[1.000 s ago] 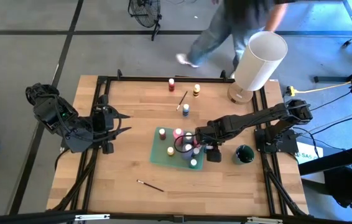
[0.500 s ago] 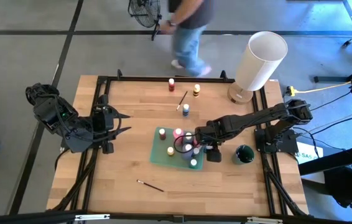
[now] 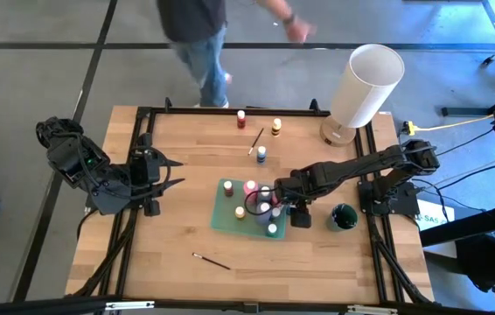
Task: Pick & Place Paint Supplies
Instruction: Put the small blue paint bottle into the light green bin
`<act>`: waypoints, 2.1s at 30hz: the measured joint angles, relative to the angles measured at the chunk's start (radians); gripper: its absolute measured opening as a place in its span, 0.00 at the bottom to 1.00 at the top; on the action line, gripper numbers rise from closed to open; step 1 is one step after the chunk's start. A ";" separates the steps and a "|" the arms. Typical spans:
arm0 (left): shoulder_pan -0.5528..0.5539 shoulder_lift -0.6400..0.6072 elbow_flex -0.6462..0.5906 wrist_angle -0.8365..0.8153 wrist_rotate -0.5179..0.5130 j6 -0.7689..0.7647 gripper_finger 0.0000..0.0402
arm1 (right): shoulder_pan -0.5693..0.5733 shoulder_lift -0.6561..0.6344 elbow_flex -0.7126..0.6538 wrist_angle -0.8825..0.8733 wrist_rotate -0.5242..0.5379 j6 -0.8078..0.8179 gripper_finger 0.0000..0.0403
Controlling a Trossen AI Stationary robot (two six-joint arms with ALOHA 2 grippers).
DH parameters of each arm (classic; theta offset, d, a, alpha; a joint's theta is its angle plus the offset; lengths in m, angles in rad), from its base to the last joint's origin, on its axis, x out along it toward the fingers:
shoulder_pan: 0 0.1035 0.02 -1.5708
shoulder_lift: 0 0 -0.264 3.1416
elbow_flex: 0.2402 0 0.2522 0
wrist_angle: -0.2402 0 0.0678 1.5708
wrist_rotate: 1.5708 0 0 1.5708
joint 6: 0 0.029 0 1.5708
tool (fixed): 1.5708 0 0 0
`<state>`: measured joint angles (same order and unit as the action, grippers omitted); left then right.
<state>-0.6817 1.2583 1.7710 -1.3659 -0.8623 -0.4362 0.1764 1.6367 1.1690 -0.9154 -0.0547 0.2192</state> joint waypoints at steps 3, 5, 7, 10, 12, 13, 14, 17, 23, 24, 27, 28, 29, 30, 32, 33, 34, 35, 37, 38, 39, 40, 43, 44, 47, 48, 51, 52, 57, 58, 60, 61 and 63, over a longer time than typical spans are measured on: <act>0.000 0.000 0.000 0.000 0.000 0.000 0.40 | 0.000 0.000 -0.009 0.009 0.000 0.000 0.54; 0.000 0.000 0.000 0.000 0.000 0.000 0.40 | 0.000 0.000 -0.024 0.007 0.000 0.000 0.53; 0.000 0.000 0.000 0.000 0.000 -0.004 0.40 | 0.000 0.000 -0.032 0.013 0.003 0.001 0.53; 0.000 0.000 0.000 0.000 0.000 -0.006 0.40 | 0.000 0.000 -0.035 0.019 0.006 0.005 0.52; 0.000 0.000 0.000 0.000 0.000 -0.006 0.40 | 0.000 0.000 -0.036 0.026 0.006 0.005 0.51; 0.000 0.000 0.000 0.000 0.000 -0.006 0.40 | 0.000 0.000 -0.036 0.030 0.005 0.005 0.51; 0.000 0.000 0.000 0.000 0.000 -0.006 0.40 | 0.000 0.000 -0.036 0.031 0.004 0.005 0.51; 0.000 0.000 0.000 0.000 -0.001 -0.006 0.40 | 0.000 0.000 -0.036 0.034 0.002 0.008 0.50; 0.000 0.000 0.000 0.000 -0.001 -0.006 0.40 | 0.000 0.000 -0.036 0.034 0.000 0.008 0.44; 0.000 0.000 0.000 0.000 -0.001 -0.006 0.40 | 0.000 0.000 -0.036 0.034 -0.001 0.008 0.42; 0.000 0.000 0.000 0.000 0.000 -0.006 0.40 | 0.000 0.000 -0.036 0.034 -0.001 0.008 0.37; 0.000 0.000 0.000 0.000 -0.001 -0.006 0.40 | 0.000 -0.001 -0.035 0.034 -0.001 0.008 0.35; 0.000 0.000 0.000 0.000 -0.001 -0.006 0.40 | 0.000 -0.002 -0.035 0.036 -0.007 0.008 0.33; 0.000 0.000 0.000 0.000 -0.001 -0.005 0.40 | 0.000 -0.002 -0.035 0.037 -0.011 0.004 0.31; 0.000 0.000 0.000 0.000 -0.001 -0.005 0.40 | 0.000 -0.002 -0.035 0.038 -0.024 -0.002 0.29; 0.000 0.000 0.000 -0.001 -0.001 -0.005 0.40 | 0.001 -0.002 -0.035 0.037 -0.025 0.003 0.29; 0.000 0.000 0.000 -0.002 -0.001 -0.006 0.40 | 0.001 -0.002 -0.035 0.037 -0.027 0.013 0.29; 0.000 0.000 0.000 -0.005 -0.001 -0.005 0.40 | 0.001 -0.002 -0.035 0.037 -0.028 0.028 0.29; 0.000 0.000 0.000 -0.008 0.000 -0.006 0.40 | 0.001 -0.002 -0.035 0.036 -0.031 0.053 0.29; 0.000 0.000 0.000 -0.011 0.000 -0.006 0.40 | 0.001 -0.002 -0.035 0.035 -0.031 0.064 0.29; 0.000 0.000 0.000 -0.017 -0.001 -0.007 0.40 | 0.001 -0.002 -0.034 0.031 -0.031 0.078 0.29; 0.000 0.000 0.000 -0.023 -0.001 -0.011 0.40 | 0.001 -0.001 -0.032 0.023 -0.032 0.094 0.29; 0.000 0.000 0.000 -0.032 0.000 -0.017 0.40 | 0.001 0.001 -0.017 -0.029 -0.029 0.148 0.29; 0.000 0.000 0.000 -0.032 -0.001 -0.017 0.40 | 0.001 0.002 -0.011 -0.054 -0.031 0.163 0.29; 0.000 0.000 0.000 -0.032 -0.001 -0.017 0.40 | 0.002 0.000 0.012 -0.097 -0.031 0.194 0.29; 0.000 0.000 0.000 -0.032 -0.001 -0.017 0.40 | 0.003 -0.003 0.017 -0.109 -0.033 0.206 0.29; 0.000 0.000 0.000 -0.032 -0.001 -0.016 0.40 | 0.011 -0.018 0.035 -0.126 -0.061 0.238 0.29; 0.000 0.000 0.000 -0.032 0.000 -0.016 0.40 | 0.017 -0.024 0.043 -0.126 -0.070 0.249 0.29; 0.000 0.000 0.000 -0.031 0.000 -0.022 0.40 | 0.065 -0.034 0.104 -0.178 -0.080 0.316 0.29; 0.000 0.000 0.000 -0.031 0.000 -0.023 0.40 | 0.076 -0.034 0.118 -0.192 -0.080 0.328 0.29; 0.000 0.000 0.000 -0.031 0.000 -0.024 0.40 | 0.097 -0.034 0.143 -0.200 -0.080 0.352 0.29; 0.000 0.000 0.000 -0.031 0.000 -0.025 0.40 | 0.108 -0.034 0.157 -0.200 -0.079 0.363 0.29; 0.000 0.000 0.000 -0.031 -0.001 -0.025 0.40 | 0.127 -0.034 0.188 -0.201 -0.074 0.381 0.29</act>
<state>-0.6819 1.2583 1.7710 -1.3966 -0.8629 -0.4614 0.3032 1.6024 1.3567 -1.1159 -0.1285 0.5997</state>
